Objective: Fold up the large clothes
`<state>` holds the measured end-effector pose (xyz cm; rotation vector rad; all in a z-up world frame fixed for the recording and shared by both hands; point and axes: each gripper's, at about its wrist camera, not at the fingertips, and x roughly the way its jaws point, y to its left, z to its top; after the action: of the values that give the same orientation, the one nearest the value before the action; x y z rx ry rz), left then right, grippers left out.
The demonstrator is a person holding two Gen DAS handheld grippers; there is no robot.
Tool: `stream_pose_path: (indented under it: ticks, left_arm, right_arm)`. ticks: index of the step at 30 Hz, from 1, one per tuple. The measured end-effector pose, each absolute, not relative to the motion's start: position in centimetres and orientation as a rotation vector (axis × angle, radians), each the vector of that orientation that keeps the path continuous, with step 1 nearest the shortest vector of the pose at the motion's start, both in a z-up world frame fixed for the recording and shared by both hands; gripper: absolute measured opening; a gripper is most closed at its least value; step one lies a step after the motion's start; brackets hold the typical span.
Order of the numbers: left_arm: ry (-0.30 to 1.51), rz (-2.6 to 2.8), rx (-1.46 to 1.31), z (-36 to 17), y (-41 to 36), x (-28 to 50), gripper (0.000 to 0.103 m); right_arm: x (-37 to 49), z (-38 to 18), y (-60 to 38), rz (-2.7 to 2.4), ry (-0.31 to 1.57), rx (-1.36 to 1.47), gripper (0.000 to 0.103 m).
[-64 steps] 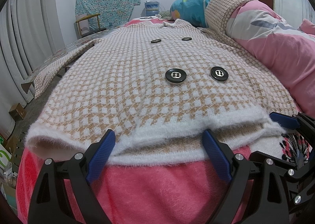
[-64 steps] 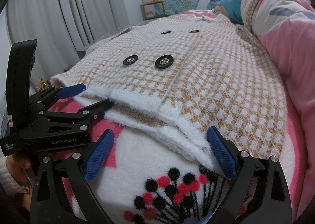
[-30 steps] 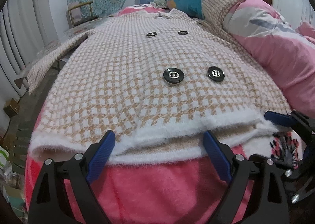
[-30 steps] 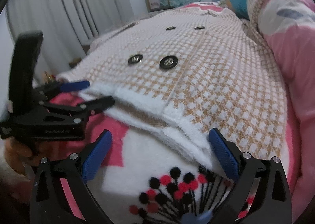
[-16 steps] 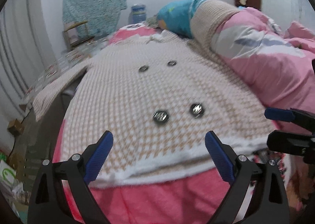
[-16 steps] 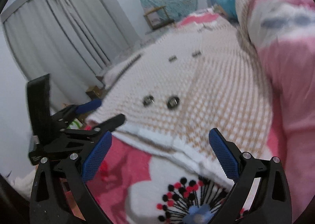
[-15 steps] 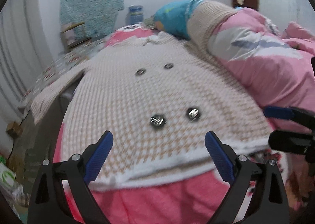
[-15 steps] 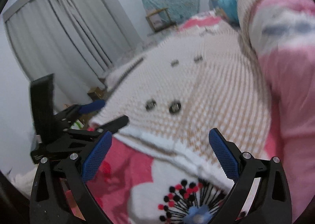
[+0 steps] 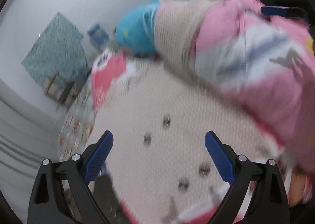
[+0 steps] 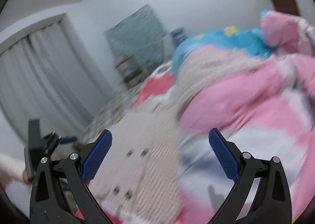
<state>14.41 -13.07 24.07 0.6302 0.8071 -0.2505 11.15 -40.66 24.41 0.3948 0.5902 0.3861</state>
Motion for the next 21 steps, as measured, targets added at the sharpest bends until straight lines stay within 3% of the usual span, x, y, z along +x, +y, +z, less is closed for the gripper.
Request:
stream_pose_path:
  ticks: [4, 6, 8, 10, 12, 17, 21]
  left_arm:
    - [0.672, -0.42, 0.48, 25.0, -18.1, 19.4, 0.091]
    - [0.642, -0.519, 0.409, 24.7, -20.8, 21.8, 0.074]
    - [0.625, -0.602, 0.359, 24.1, -23.6, 24.2, 0.067]
    - [0.598, -0.63, 0.352, 23.3, -26.5, 26.4, 0.058]
    - [0.598, -0.673, 0.354, 22.6, -29.0, 28.5, 0.053]
    - [0.537, -0.663, 0.384, 20.7, -33.7, 32.1, 0.052]
    - [0.534, -0.672, 0.386, 20.6, -35.9, 34.2, 0.052]
  right_arm:
    - [16.6, 25.1, -44.3, 0.294, 0.602, 0.416, 0.095]
    - [19.6, 24.6, -45.7, 0.313, 0.61, 0.461, 0.089]
    - [22.9, 23.6, -47.6, 0.292, 0.631, 0.495, 0.073]
    - [25.2, 22.8, -49.4, 0.269, 0.662, 0.55, 0.067]
    - [27.0, 21.7, -51.0, 0.242, 0.698, 0.617, 0.068]
    - [30.9, 19.0, -54.6, 0.147, 0.798, 0.681, 0.08]
    - [32.0, 17.4, -55.2, 0.239, 0.794, 0.746, 0.079]
